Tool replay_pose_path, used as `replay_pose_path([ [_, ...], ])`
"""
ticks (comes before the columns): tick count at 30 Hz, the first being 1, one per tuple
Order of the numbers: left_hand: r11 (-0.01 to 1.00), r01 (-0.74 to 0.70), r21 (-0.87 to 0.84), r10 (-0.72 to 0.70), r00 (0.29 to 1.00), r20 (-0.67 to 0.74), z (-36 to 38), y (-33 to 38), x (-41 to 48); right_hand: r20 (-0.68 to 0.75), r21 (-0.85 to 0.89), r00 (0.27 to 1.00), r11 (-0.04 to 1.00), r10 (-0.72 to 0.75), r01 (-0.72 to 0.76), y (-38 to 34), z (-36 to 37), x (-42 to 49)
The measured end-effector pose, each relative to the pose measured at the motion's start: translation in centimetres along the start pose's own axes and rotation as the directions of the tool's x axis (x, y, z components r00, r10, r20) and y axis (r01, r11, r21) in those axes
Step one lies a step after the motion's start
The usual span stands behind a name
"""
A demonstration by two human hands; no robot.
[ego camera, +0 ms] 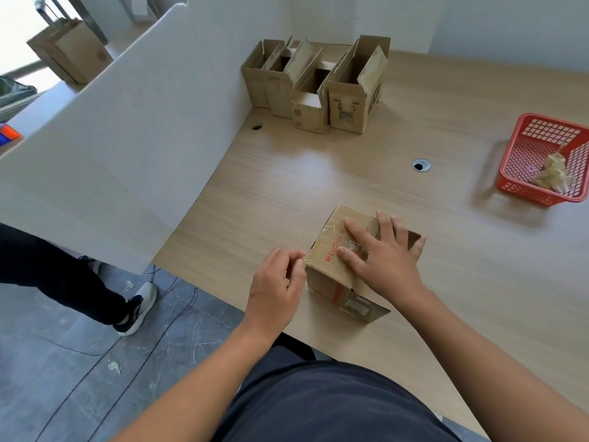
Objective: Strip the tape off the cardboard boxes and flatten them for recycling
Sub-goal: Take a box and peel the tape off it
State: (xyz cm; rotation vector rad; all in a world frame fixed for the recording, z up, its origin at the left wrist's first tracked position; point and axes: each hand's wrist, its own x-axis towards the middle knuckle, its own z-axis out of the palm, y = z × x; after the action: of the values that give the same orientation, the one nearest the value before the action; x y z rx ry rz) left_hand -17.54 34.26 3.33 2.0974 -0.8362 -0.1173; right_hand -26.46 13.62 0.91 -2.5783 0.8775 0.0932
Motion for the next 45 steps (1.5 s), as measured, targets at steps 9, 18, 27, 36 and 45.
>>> replay_pose_path([
  [9, 0.998, 0.056, -0.029, -0.042, 0.930, 0.364, -0.3, -0.7, 8.0, 0.027, -0.010, 0.999, 1.000, -0.020, 0.020, -0.2, 0.0, 0.1],
  [18, 0.986, -0.157, 0.050, 0.096, 0.797, 0.596, 0.9, -2.2, 12.9, -0.014, -0.039, 1.000, 0.999, -0.001, 0.001, -0.6, 0.0, 0.1],
  [27, 0.910, -0.381, 0.164, 0.191, 0.736, 0.649, 0.4, -2.5, 14.5, -0.050, -0.071, 0.997, 0.995, 0.060, -0.063, -1.4, 0.4, 0.4],
  [36, 0.989, -0.148, -0.013, 0.114, 0.699, 0.706, 0.5, -3.0, 15.2, 0.062, -0.067, 0.989, 0.989, 0.138, -0.134, -1.6, -0.2, -0.3],
  [45, 0.939, 0.189, -0.288, 0.049, 0.753, 0.656, 0.7, -7.0, 13.2, 0.212, -0.034, 0.957, 0.980, 0.198, -0.195, -2.7, -2.3, 0.8],
])
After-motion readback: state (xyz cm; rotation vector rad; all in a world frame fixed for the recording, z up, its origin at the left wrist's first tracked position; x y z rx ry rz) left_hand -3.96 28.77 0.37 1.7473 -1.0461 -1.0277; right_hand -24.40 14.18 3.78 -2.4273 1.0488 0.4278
